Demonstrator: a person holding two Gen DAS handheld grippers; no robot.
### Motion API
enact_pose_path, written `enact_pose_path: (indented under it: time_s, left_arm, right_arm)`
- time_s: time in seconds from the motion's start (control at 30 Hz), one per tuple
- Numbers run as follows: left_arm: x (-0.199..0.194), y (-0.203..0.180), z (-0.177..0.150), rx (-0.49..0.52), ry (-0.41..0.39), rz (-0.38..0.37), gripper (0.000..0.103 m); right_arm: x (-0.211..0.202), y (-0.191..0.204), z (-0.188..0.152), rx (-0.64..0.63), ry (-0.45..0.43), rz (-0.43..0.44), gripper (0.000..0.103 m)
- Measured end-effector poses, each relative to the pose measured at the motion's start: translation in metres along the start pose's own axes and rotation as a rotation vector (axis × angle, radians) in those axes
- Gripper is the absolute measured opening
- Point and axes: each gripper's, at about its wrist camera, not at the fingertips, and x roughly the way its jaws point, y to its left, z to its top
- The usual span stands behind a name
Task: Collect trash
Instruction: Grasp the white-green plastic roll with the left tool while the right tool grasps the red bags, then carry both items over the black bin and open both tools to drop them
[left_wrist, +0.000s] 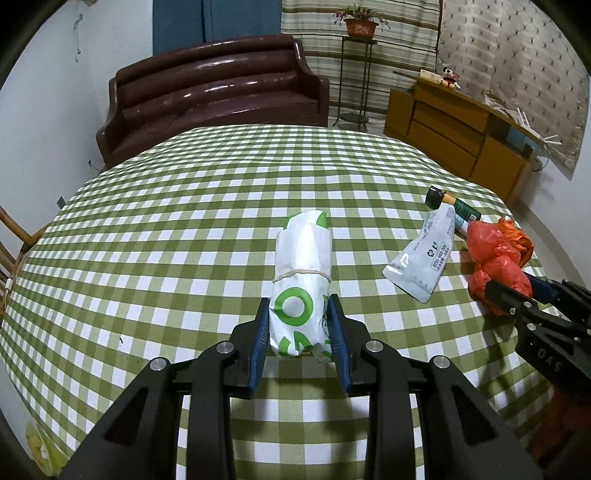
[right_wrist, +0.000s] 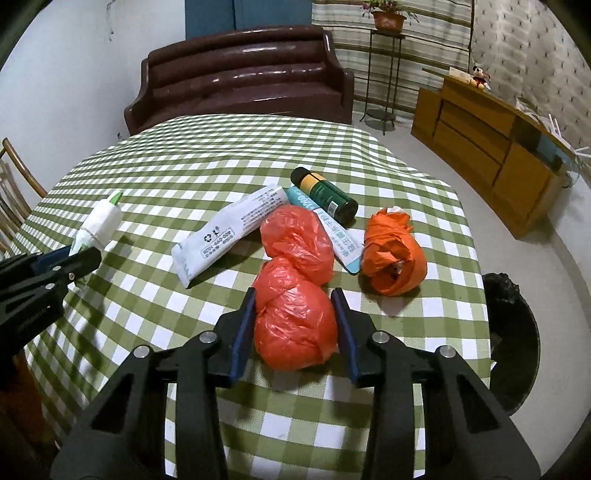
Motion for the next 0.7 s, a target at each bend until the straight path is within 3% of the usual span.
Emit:
enact_pose_path:
  time_s: [0.4, 0.7]
  left_arm:
    - [-0.015, -0.038, 0.004, 0.042, -0.039, -0.062, 0.031]
    - [-0.021, -0.103, 0.014, 0.125, -0.072, -0.154, 0.031]
  right_arm:
    - [-0.047, -0.022, -0.014, 0.037, -0.106, -0.049, 0.037]
    - [-0.075, -0.094, -0.025, 0.141, -0.148, -0.19, 0.037]
